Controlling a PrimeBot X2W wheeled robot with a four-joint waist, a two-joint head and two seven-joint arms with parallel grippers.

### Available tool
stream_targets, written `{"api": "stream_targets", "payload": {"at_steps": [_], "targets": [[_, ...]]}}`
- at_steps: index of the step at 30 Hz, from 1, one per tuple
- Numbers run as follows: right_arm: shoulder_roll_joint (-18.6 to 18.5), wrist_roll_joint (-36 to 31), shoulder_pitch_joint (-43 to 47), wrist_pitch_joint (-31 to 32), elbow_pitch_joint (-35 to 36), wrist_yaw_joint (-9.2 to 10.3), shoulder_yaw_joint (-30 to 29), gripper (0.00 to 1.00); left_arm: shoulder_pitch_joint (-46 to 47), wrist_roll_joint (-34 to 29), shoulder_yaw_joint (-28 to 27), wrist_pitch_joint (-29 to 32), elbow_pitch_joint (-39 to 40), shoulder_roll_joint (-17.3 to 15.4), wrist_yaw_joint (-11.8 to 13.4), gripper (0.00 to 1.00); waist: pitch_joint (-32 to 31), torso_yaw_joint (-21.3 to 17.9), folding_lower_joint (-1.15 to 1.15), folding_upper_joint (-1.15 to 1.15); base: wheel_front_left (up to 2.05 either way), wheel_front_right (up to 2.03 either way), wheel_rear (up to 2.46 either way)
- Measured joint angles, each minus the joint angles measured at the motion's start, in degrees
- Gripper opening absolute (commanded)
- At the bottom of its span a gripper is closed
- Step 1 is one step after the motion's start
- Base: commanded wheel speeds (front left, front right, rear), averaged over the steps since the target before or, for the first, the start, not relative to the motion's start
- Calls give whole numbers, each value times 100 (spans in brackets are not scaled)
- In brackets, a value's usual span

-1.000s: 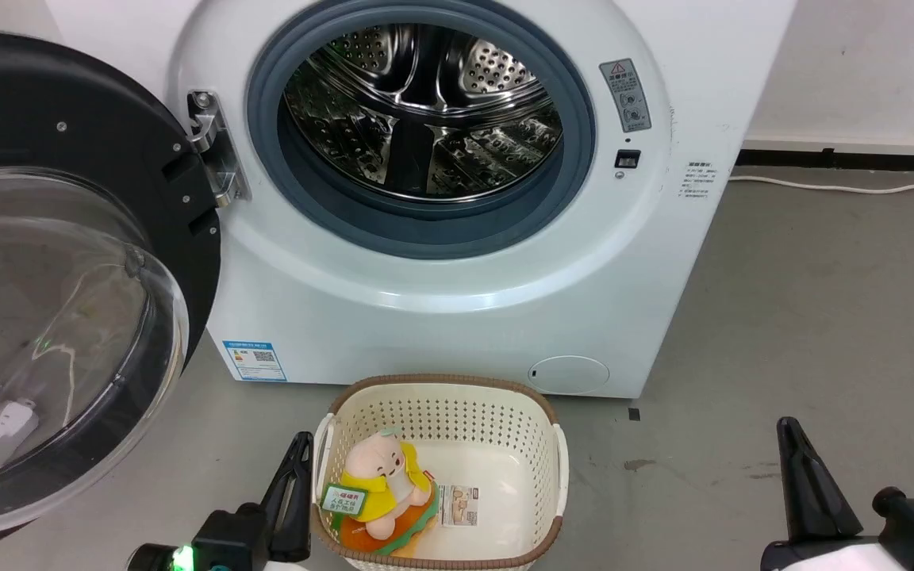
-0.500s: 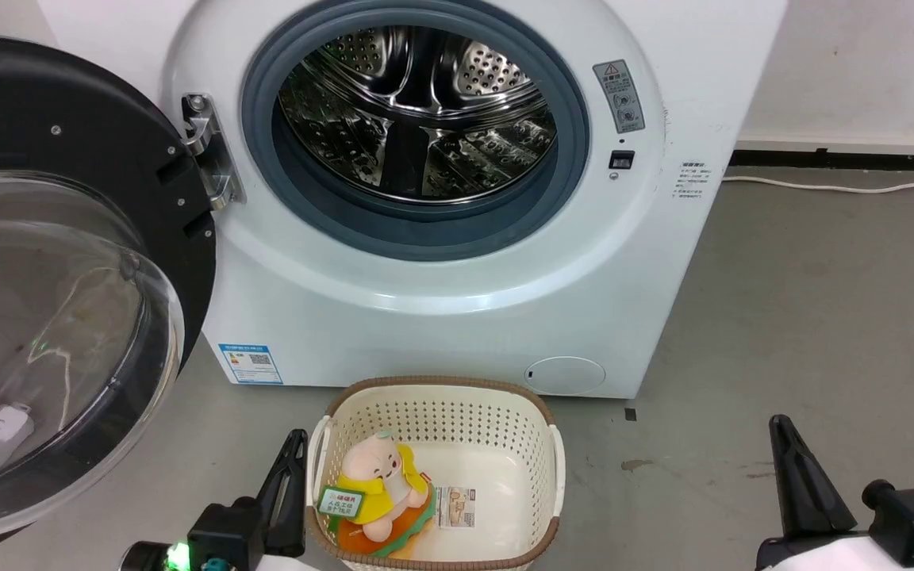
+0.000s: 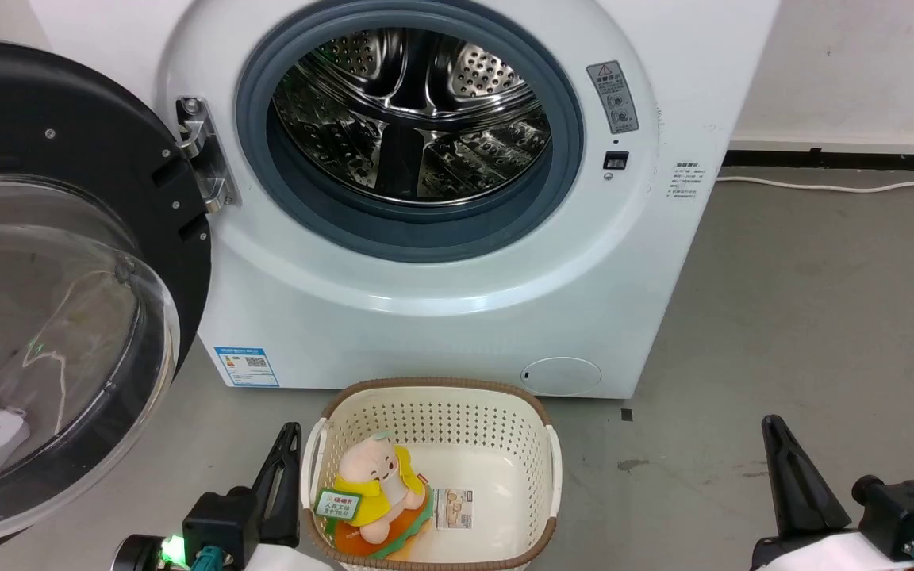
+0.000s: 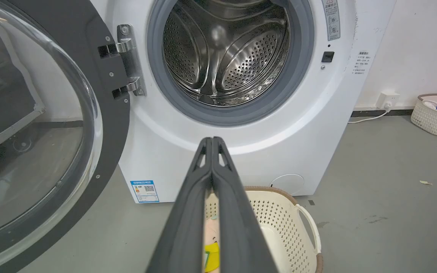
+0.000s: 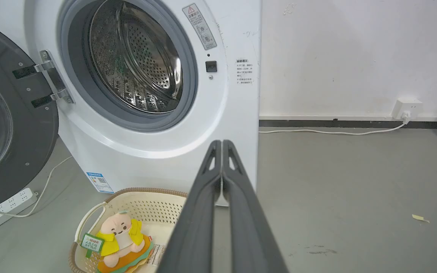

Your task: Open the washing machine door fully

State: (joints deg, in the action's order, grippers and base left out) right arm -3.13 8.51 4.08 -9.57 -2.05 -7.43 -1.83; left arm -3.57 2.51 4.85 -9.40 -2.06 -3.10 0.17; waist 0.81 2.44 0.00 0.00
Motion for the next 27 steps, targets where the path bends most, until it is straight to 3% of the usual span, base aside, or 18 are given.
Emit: {"api": "stream_targets", "payload": {"at_steps": [27], "targets": [[0, -300, -121, 342, 60, 0, 54, 0, 79, -85, -169, 318, 53, 3, -1, 0, -28, -85, 0, 0, 0, 0, 0]]}}
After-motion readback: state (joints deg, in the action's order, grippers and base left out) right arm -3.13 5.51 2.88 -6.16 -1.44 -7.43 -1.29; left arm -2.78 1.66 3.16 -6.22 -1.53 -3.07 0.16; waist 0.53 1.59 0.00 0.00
